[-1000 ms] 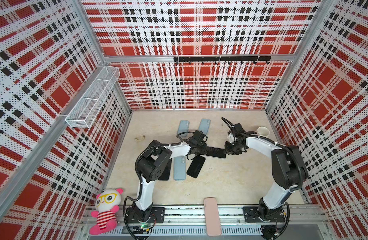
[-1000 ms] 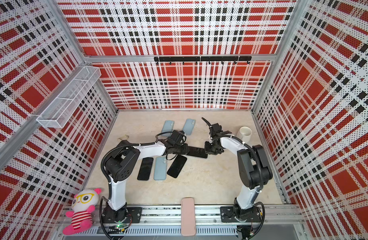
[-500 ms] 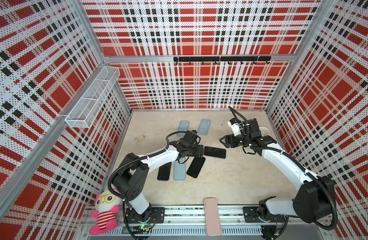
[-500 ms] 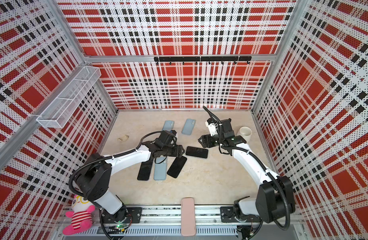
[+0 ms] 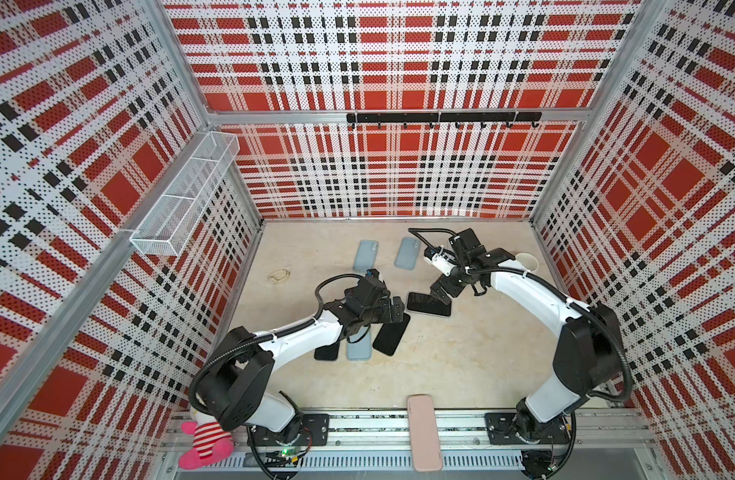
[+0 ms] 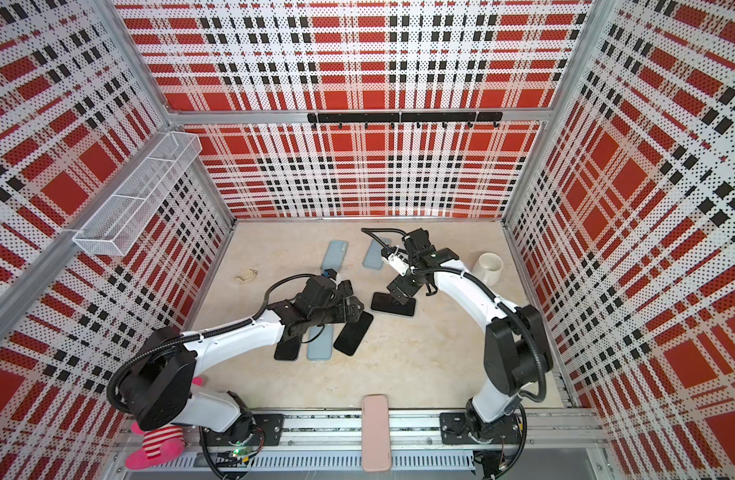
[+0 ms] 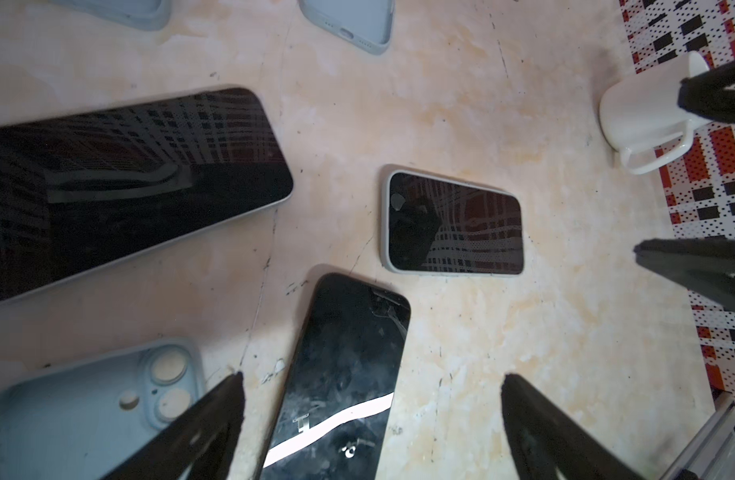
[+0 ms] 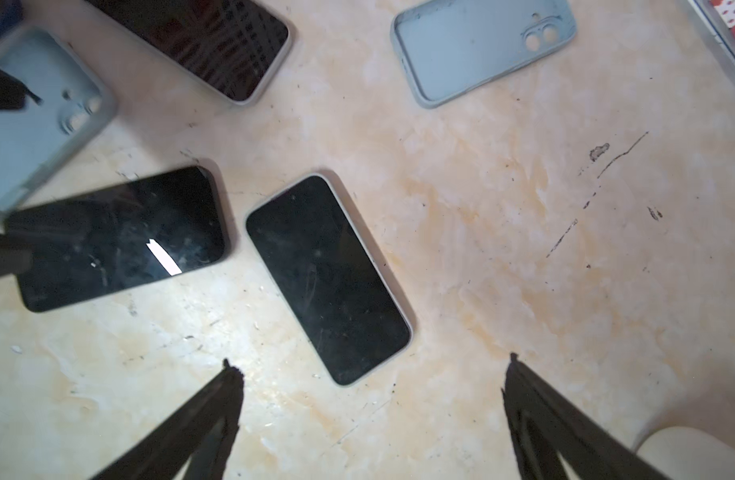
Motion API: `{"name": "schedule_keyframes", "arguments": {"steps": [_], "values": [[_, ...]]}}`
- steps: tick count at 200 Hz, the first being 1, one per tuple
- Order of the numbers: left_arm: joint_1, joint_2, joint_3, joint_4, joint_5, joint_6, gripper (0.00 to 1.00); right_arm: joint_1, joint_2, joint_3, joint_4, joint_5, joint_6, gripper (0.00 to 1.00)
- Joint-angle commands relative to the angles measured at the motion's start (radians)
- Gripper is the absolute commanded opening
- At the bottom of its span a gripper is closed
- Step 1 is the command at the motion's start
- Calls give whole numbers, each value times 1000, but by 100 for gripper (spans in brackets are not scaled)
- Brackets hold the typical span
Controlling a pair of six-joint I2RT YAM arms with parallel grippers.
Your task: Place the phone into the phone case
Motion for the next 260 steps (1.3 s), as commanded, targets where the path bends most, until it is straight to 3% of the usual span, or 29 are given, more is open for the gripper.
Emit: {"name": "schedule_keyframes", "arguments": {"steps": [1,29,74,190,260], "values": [[-5,-30,-18,40,-26,-23,98,8,63,52,-114,-8,-229,100],[-5,-30,-5,24,-33,-9,98,13,156,77,-147,-22,-361,100],[-5,-24,1,24,-27,-8,98,20,270,128,-167,-43,-420,100],[-5,-6,49,-27,-35,17,98,34,383,109,-93,-60,-414,100],[39,-12,86,-72,-42,47,98,37,363,85,-37,-7,-328,90]]}}
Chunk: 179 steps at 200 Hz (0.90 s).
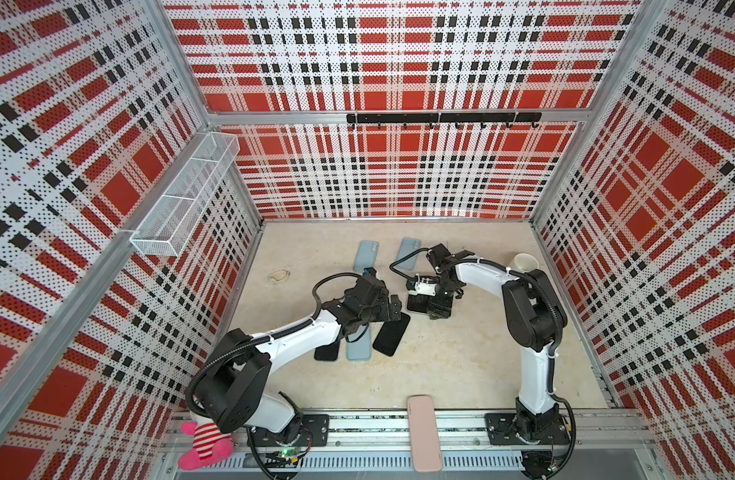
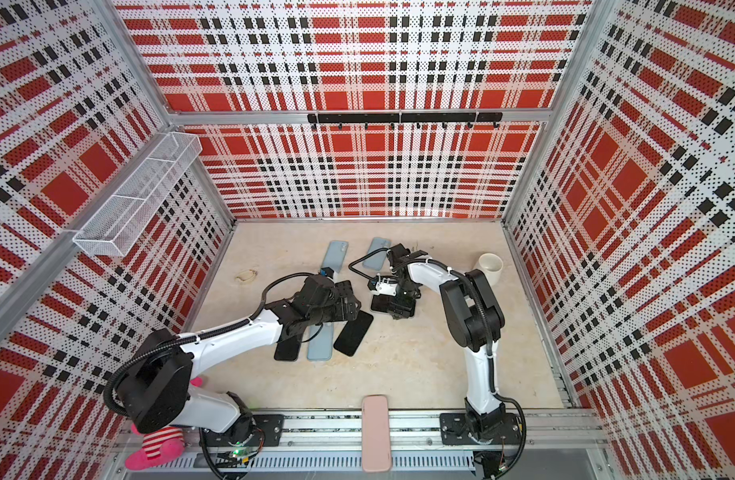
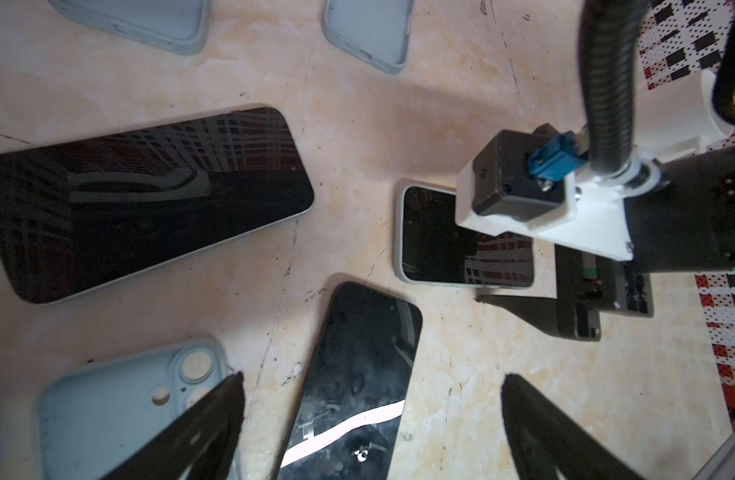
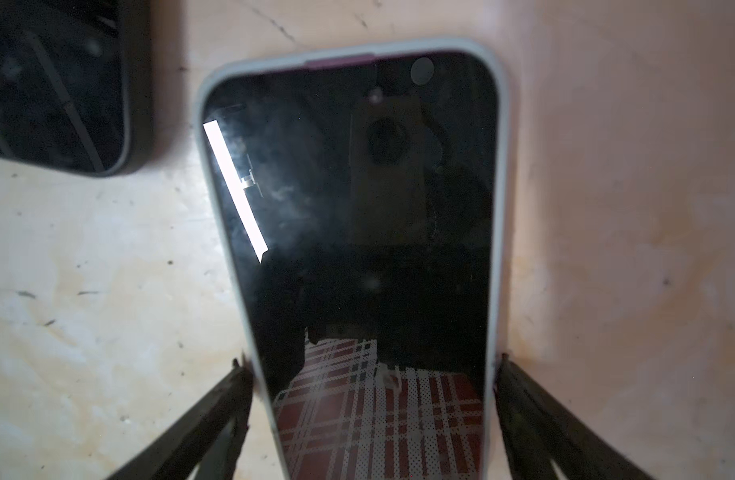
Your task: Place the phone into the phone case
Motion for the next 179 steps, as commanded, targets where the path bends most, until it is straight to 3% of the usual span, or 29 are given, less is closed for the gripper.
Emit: {"name": "schedule_keyframes", "arguments": {"steps": [1,45,85,131,179], "values": [[18,-7,51,-30,-14,32,98,8,-8,-22,31,13,28,90],[50,13,100,-57,-1,79,98,3,-39,-17,51,46,98,82],[104,93,259,-174,31,227,98,-31,-80,-22,48,72,212,75],[168,220,492,-318,-44,403,98,-134,-147,-47,87,108,510,69],[207,263,476,-311,-40,450,98,-282,-131,14,189,160,837,67]]}}
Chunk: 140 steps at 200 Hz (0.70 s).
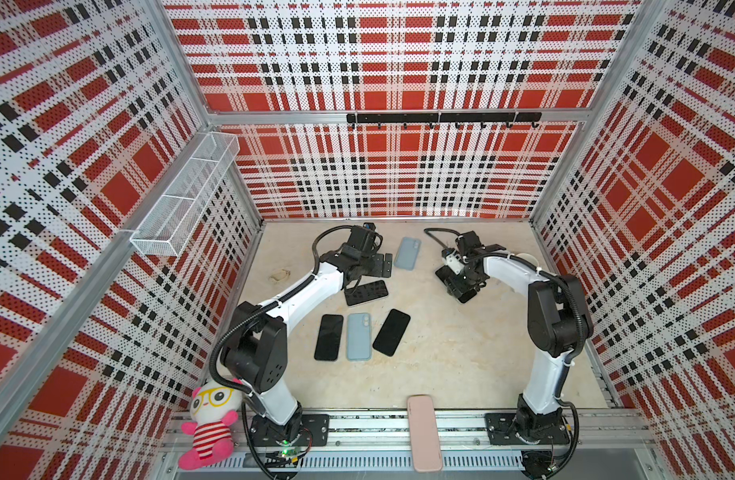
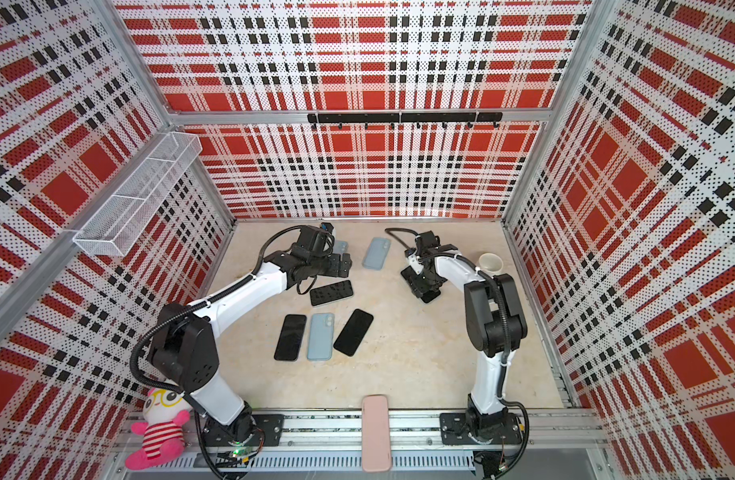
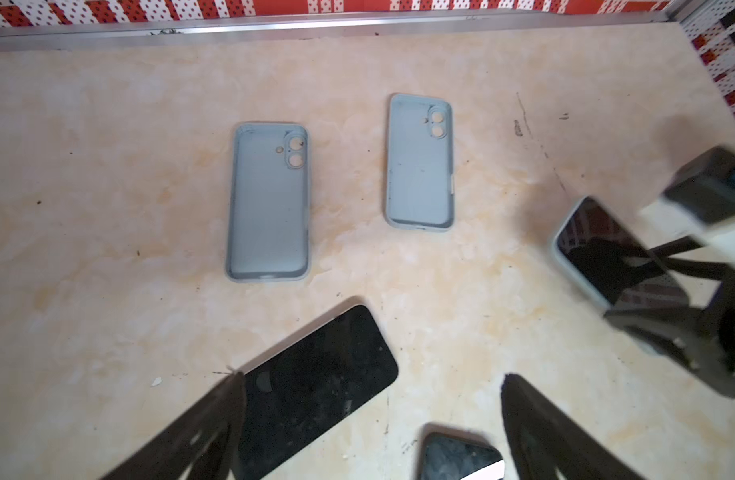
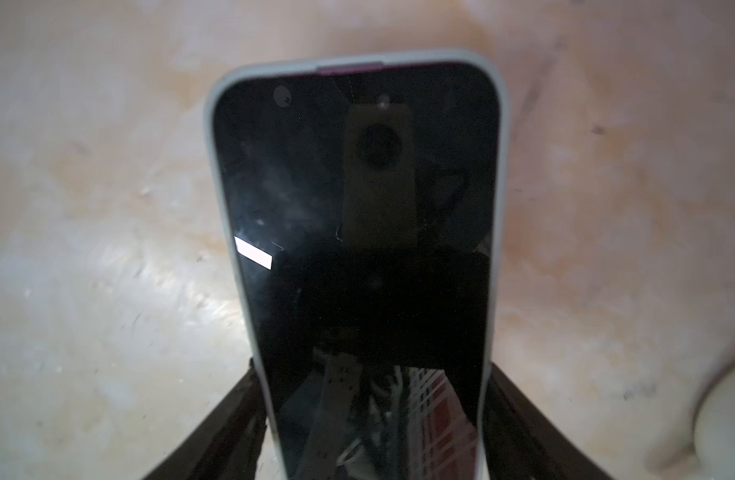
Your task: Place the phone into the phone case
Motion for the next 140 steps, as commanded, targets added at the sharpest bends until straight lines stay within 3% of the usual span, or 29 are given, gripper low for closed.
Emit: {"name": "schedule_keyframes", "arguments": {"steps": [1,49,66,105,118,140], "values": [[17,19,-26,-41,-6,62,98,-58,-6,69,73,27,221,67],[32,11,-69,-34,-36,102,100,-117,182,291,100,76,310,69],[33,13,-71,-37,-31,110,96,-121,257,373,79,92,377,70],[34,19,-72,-42,-20,106,94,-122,314,413,140,112,459,74],[34,18,-72,-41,-19,107,94,-121,328,422,137,98,458,80],[36,25,-75,-42,-17,105,94,-106,286,379,164,112,444,100]]}}
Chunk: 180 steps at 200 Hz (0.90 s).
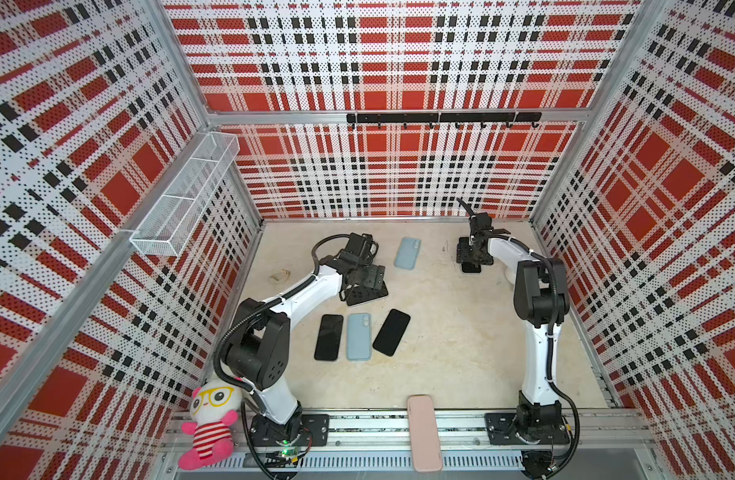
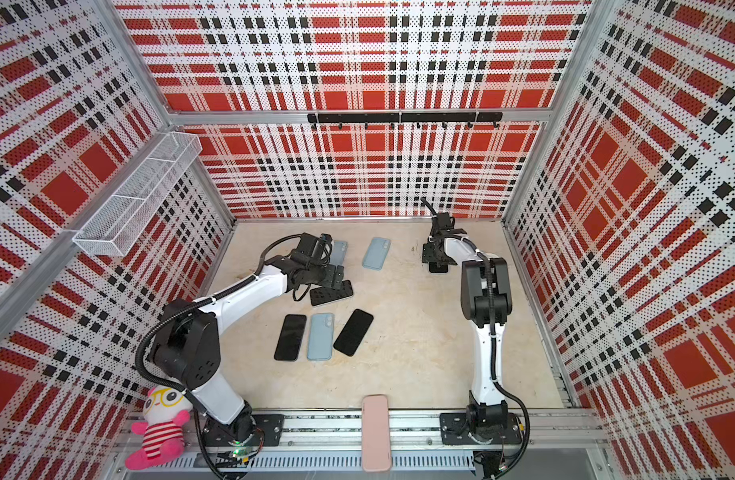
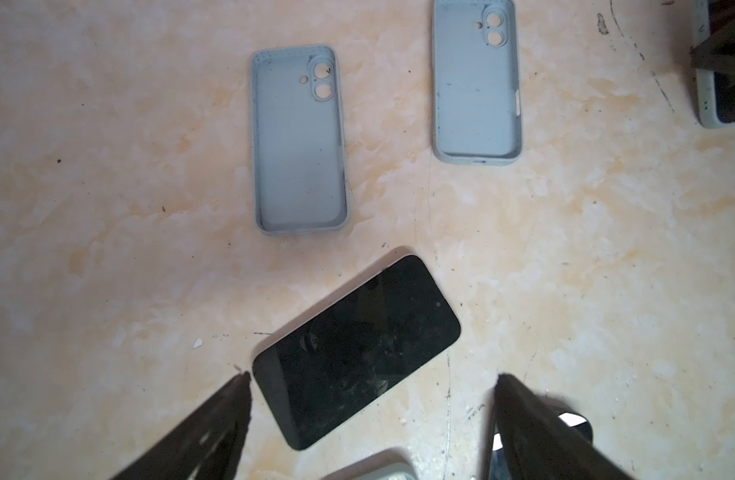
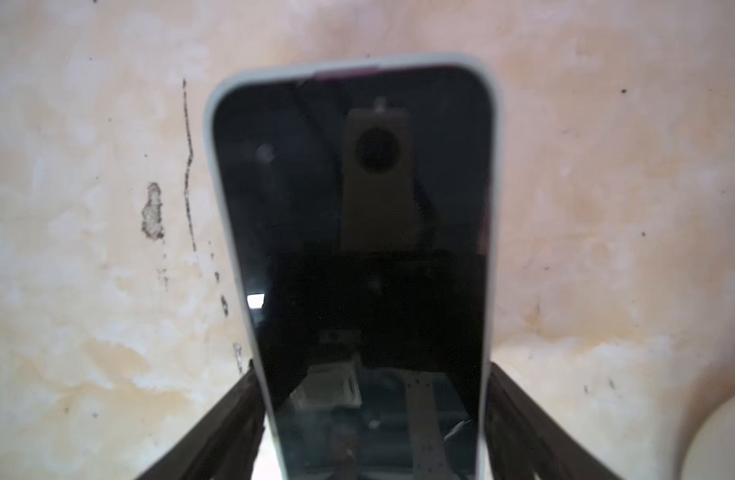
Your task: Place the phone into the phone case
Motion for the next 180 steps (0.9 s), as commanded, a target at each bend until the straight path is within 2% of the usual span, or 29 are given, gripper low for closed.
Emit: {"name": "schedule_keyframes", "arguments": {"steps": [1,29,49,82,95,106,119,125,139,153,180], "values": [[9,18,-6,-9,8,13,94,12,-49,-3,64,28,15,100],[7,11,-1,-18,17,22,93,13,-195,-92,98,-1,1,100],[4,3,-2,-8,12,23,92,12,-369,-266,175,-29,9,100],[-45,44,19,71,-23,-22,84,42,-626,-548,264,-90,136,100],[-66,94,74,73,-33,-50,81,100,-687,-607,230,-14,121,100],[-84,139,133,73,-29,-69,76,160,-748,-656,197,113,104,100],[-99,198,211,73,-17,-76,72,214,-851,-766,244,189,120,100],[-102,227,248,73,-14,-76,70,229,-907,-835,296,168,136,100],[-101,297,332,72,-17,-65,64,234,-1032,-1005,471,25,189,100],[-94,365,412,71,-20,-48,59,236,-1109,-1107,559,-46,216,100],[-79,492,562,56,-11,-27,53,236,-1160,-1177,584,-73,233,100]]}}
